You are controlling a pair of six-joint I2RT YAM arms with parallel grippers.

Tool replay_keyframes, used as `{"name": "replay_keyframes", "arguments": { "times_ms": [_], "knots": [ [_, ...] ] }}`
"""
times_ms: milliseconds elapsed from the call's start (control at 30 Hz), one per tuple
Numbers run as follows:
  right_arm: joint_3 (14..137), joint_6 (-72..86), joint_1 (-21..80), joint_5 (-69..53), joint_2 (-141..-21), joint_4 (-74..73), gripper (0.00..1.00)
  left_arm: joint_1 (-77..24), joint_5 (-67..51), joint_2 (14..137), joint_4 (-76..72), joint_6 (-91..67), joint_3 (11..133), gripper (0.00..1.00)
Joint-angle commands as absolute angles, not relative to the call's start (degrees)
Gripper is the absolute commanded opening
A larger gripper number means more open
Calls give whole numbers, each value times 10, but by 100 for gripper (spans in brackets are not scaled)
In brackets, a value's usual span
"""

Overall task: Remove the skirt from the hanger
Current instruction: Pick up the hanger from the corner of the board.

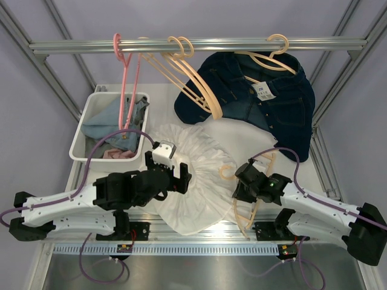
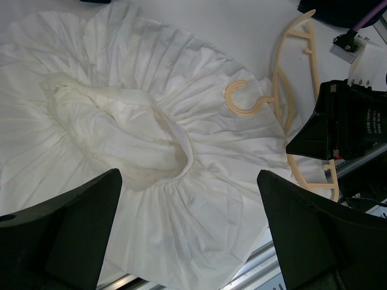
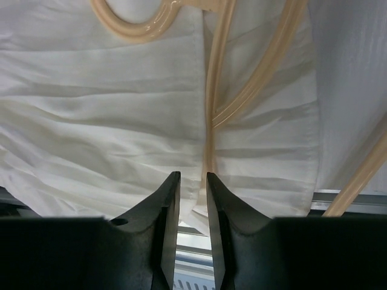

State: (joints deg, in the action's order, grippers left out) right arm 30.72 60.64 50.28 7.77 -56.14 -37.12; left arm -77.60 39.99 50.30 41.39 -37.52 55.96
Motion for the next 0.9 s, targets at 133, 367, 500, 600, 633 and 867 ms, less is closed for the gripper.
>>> {"name": "replay_keyframes", "arguments": {
  "times_ms": [133,367,500,600,633,867],
  "knots": [
    [322,657,504,129,-535,-430,31,-775,383,508,363,-371,549,99],
    [342,639,505,121,-578,-436,31,-775,382,501,359,-366,547,99],
    [345,639,514,117,-603,-411,31,-775,383,496,357,-362,545,99],
    [346,646,526,124,-601,-408,30,-775,383,495,360,-360,544,99],
    [345,646,526,122,-600,-406,30,-775,383,494,362,-360,543,99],
    [330,647,532,110,-609,-383,30,-775,384,488,359,-361,532,99]
  ]
}}
